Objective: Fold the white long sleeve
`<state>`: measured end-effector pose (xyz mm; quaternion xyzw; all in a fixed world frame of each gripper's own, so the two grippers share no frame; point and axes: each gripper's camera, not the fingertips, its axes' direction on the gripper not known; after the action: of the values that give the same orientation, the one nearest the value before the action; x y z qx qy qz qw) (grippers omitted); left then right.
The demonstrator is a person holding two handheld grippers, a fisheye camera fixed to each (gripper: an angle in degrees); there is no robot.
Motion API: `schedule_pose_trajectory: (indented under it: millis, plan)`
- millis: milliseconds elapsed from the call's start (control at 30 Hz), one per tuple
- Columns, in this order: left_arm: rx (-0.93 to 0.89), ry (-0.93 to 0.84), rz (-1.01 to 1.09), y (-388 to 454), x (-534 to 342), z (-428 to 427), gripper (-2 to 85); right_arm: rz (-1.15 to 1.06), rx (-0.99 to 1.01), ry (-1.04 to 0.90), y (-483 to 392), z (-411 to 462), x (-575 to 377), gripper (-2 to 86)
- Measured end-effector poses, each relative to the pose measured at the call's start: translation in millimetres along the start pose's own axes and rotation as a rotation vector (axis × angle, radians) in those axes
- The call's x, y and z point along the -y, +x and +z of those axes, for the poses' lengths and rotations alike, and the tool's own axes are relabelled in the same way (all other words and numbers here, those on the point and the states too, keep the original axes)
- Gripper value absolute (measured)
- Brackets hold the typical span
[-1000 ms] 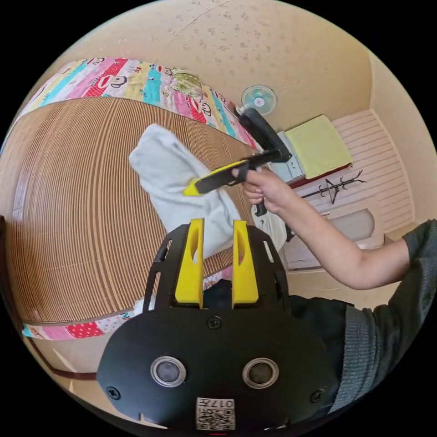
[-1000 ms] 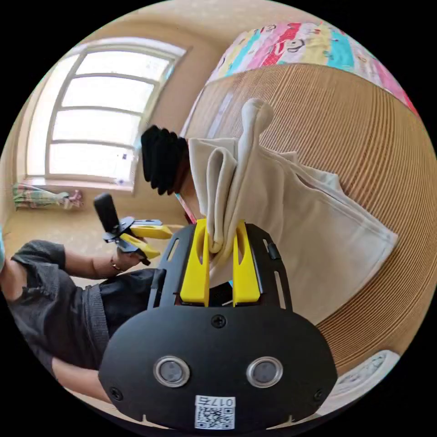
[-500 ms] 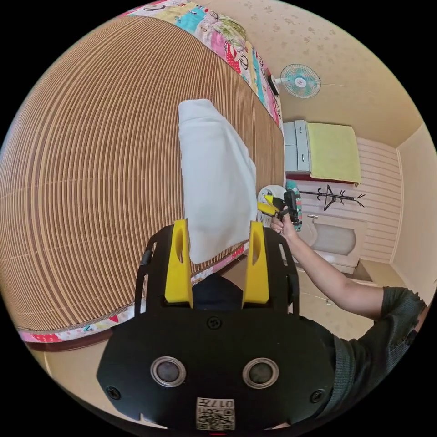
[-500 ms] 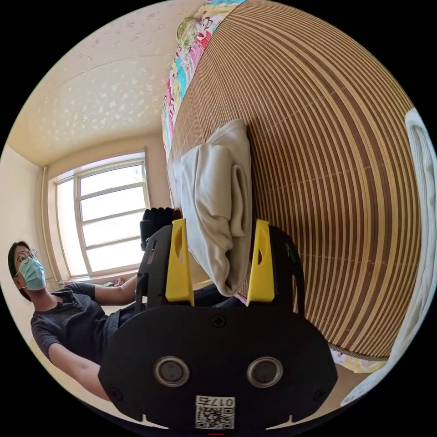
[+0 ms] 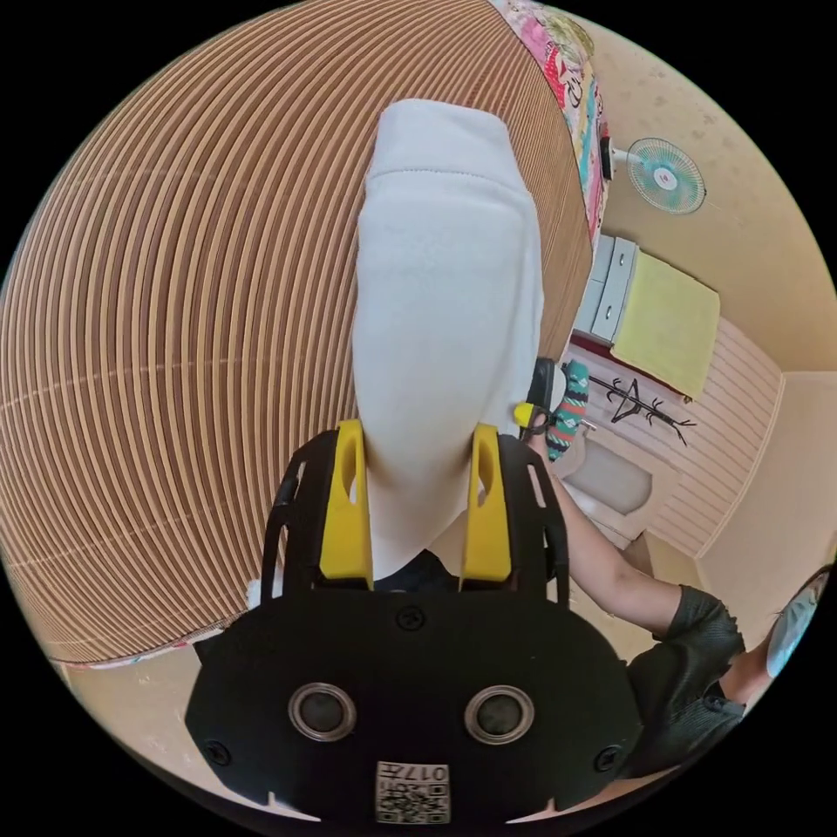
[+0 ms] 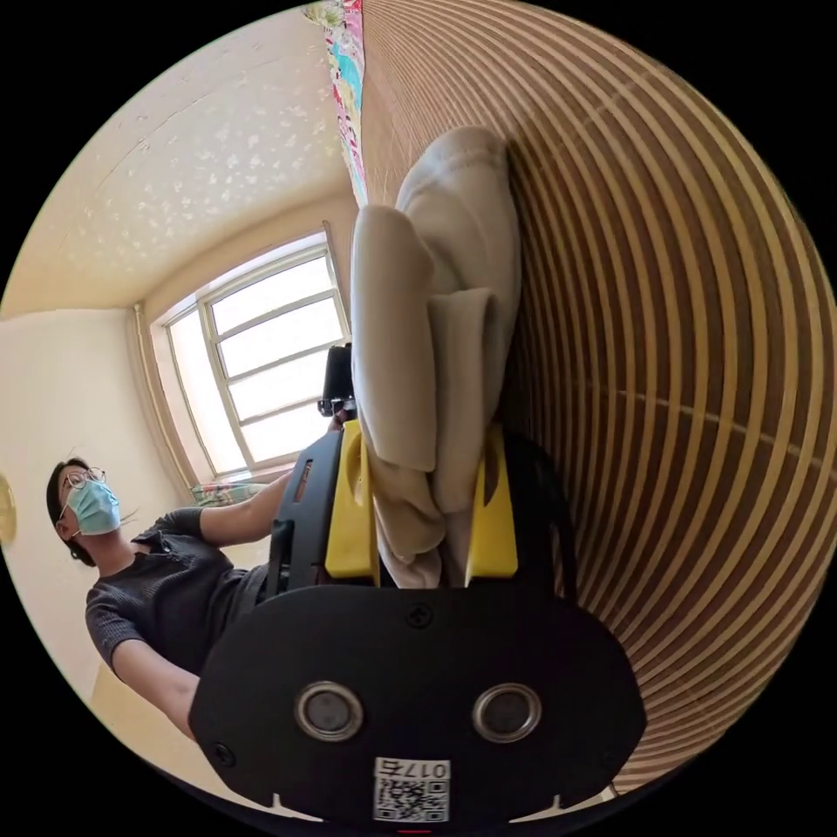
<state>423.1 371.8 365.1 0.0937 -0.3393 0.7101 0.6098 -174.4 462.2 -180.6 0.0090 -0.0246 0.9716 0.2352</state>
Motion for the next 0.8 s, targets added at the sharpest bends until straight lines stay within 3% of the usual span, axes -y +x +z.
schedule_pose_trajectory:
  millis: [167,433,633,800]
  plan:
    - [0.013,0.0,0.03,38.6,-29.1,-23.0,14.5,-0.097,-0.033,-0.19,-53.4,50.2,-21.6,15.0]
    - [-0.045,0.129,0.077,48.0,-136.1,-124.2,14.1,-0.249,-0.033,-0.272,-150.3,199.0,-48.0,14.7]
    - [0.026,0.252,0.131,40.1,-237.1,-274.3,14.2,-0.344,0.047,-0.251,-229.5,390.5,-45.5,14.7]
    - [0.168,0.448,0.155,36.8,-356.7,-463.8,14.4,-0.402,0.143,-0.273,-319.0,586.5,-8.3,14.8]
